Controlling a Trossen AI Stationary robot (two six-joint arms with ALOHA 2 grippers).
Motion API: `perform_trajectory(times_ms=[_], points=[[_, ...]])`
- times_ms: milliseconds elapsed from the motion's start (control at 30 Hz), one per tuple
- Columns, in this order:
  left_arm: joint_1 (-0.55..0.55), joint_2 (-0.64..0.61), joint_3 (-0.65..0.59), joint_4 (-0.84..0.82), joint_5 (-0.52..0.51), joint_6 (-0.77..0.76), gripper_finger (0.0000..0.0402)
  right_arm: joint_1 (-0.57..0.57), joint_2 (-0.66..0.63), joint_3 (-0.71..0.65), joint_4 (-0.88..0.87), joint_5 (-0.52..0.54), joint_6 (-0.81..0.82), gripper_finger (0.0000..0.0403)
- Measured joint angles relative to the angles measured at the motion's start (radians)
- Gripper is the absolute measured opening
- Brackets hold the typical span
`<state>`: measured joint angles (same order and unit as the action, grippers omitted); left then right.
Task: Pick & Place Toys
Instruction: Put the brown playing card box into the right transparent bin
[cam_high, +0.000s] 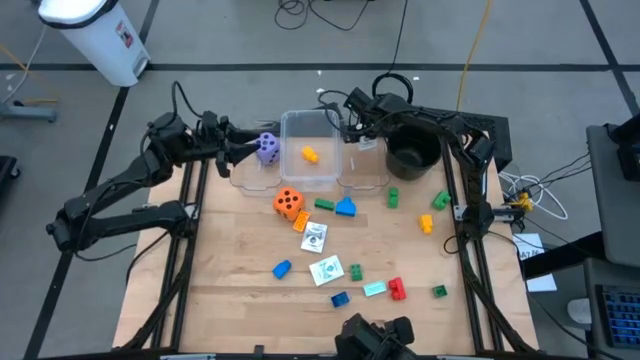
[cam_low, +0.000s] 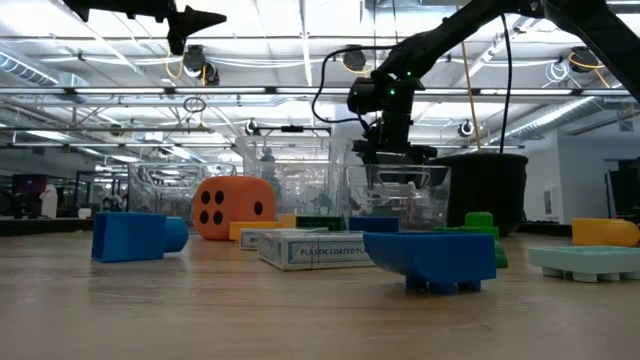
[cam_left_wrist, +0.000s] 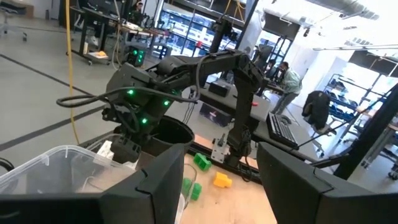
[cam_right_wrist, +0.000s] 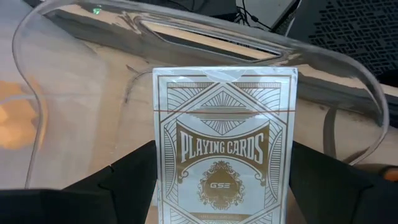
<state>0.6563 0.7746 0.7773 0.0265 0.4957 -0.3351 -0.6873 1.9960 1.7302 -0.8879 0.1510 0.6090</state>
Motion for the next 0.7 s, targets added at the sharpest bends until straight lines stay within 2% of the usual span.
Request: perform_trajectory(times_ms=[333, 700], points=[[0.0, 0.0, 0.0, -0.001, 0.0, 0.0, 0.0209, -0.03, 0.0, 0.0, -0.084, -0.021, -0.047, 0.0303], [0.0, 0.0, 0.0, -0.001, -0.001, 0.002, 0.0209, -0.04, 0.0, 0.0, -0.146, 0.034, -0.1, 0.0303]])
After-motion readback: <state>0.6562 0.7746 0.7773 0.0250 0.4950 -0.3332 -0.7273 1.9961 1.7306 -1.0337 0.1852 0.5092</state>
